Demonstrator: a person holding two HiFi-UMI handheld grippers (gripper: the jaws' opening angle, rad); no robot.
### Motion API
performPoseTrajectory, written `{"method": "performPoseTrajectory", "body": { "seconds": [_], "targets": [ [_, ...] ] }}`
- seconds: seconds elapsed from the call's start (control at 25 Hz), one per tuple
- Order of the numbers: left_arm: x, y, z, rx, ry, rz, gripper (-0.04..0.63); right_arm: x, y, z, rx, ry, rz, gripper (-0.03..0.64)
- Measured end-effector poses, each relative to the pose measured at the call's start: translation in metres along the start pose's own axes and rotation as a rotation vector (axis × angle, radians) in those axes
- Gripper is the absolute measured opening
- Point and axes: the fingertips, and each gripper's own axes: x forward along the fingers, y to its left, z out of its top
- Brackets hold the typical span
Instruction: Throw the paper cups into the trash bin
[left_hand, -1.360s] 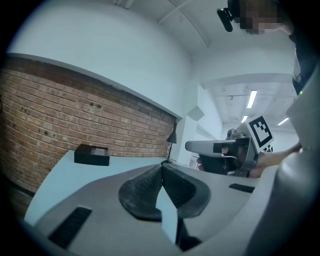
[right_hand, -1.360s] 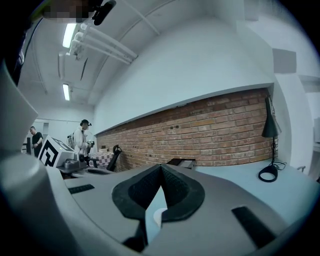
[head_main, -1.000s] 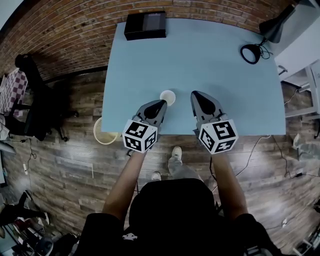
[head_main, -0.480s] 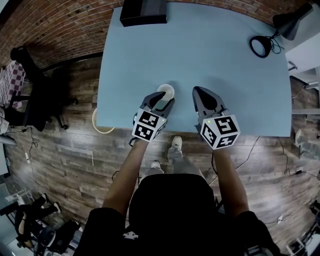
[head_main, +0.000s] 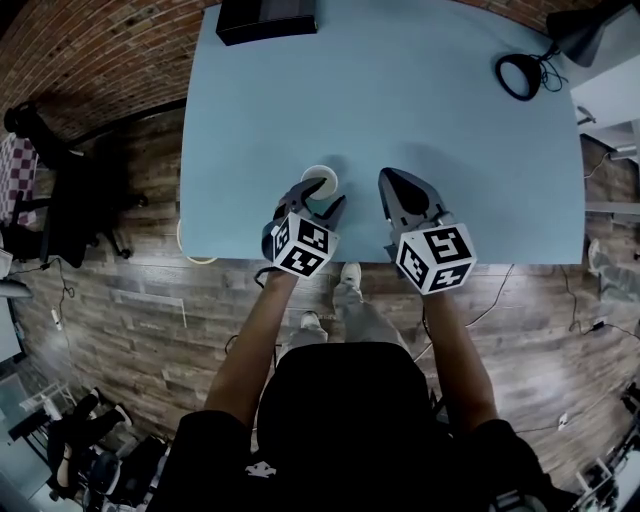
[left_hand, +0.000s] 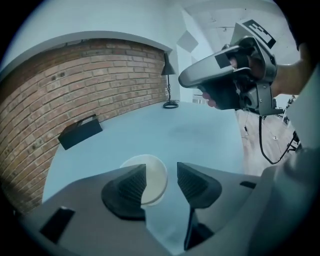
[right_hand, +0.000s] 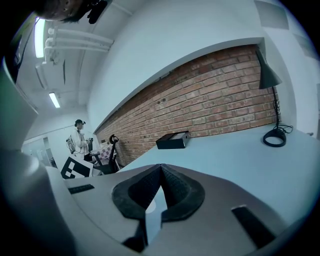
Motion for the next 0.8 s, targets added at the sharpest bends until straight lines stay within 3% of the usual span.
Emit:
{"method": "performPoseTrajectory", "body": {
  "seconds": [0.24,0.48,0.6,0.8],
  "targets": [
    [0.0030,0.0041,-0.0006,0.027,0.028,0.004,0.137,0.0035,-0.0020,-0.0057,0.012,0.009,0.000,0.003],
    [0.0037,0.0034,0.0006,0.046,0.030,-0.003,0.111,0.0045,-0.0027,-0.0054,0.016,0.004,-0.007,0.003],
    [0.0030,0.0049,0.0018,0.056,0.031,0.005,0.042,0.0037,-0.0029,-0.0050,0.015,0.007,-0.009,0.003],
    [0.0033,0.0045,0.0023,0.052,0.034,0.002,0.034,0.0030,-0.0049,-0.0053,0.017,0.008,-0.012,0.003]
  ]
}}
